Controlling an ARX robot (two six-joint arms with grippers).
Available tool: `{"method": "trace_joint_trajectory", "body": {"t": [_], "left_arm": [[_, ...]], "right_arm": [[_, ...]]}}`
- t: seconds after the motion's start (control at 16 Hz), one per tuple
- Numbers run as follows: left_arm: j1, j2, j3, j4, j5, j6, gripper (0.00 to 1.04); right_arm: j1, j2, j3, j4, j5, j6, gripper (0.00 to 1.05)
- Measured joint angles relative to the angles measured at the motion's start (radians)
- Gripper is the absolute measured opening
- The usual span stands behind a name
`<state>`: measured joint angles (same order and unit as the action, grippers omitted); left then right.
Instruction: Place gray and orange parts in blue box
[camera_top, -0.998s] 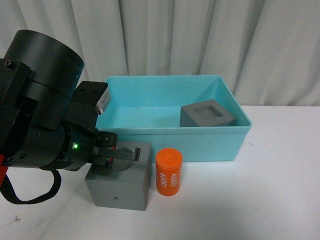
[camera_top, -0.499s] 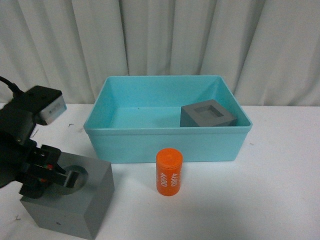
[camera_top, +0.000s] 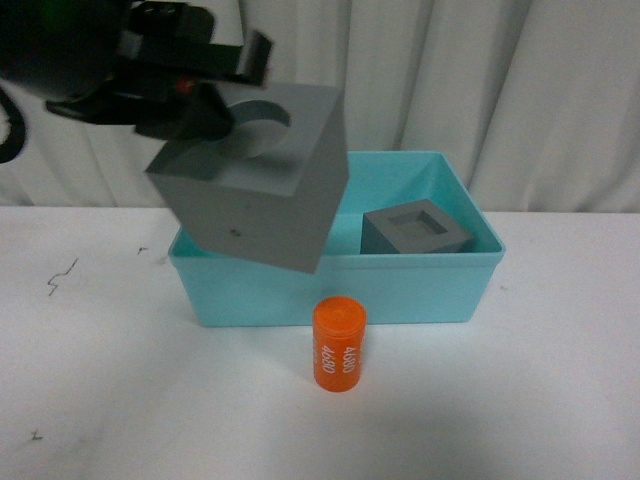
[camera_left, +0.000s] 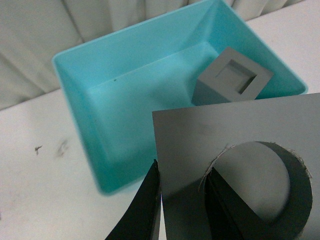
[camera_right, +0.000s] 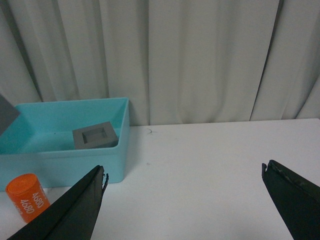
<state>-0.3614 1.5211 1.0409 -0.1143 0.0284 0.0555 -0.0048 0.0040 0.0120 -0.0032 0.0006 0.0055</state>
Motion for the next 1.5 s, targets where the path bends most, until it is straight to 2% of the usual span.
{"method": "trace_joint_trajectory", "body": {"t": [0.19, 0.44, 0.87, 1.5], "left_arm": [[-0.055, 0.175, 0.166, 0.002, -0.068, -0.042, 0.21], [-0.039, 0.354, 0.314, 0.028, -0.145, -0.094, 0.21], [0.051, 0.423, 0.297, 0.114, -0.168, -0.135, 0.21], [0.089, 0.478, 0.263, 0.101, -0.224, -0.09, 0.2]], "right_arm": [[0.0, 0.0, 0.0, 0.0, 0.0, 0.0, 0.98], [0.0, 0.0, 0.0, 0.0, 0.0, 0.0, 0.98], [0.0, 0.0, 0.0, 0.0, 0.0, 0.0, 0.98], [0.0, 0.0, 0.0, 0.0, 0.0, 0.0, 0.98]]}}
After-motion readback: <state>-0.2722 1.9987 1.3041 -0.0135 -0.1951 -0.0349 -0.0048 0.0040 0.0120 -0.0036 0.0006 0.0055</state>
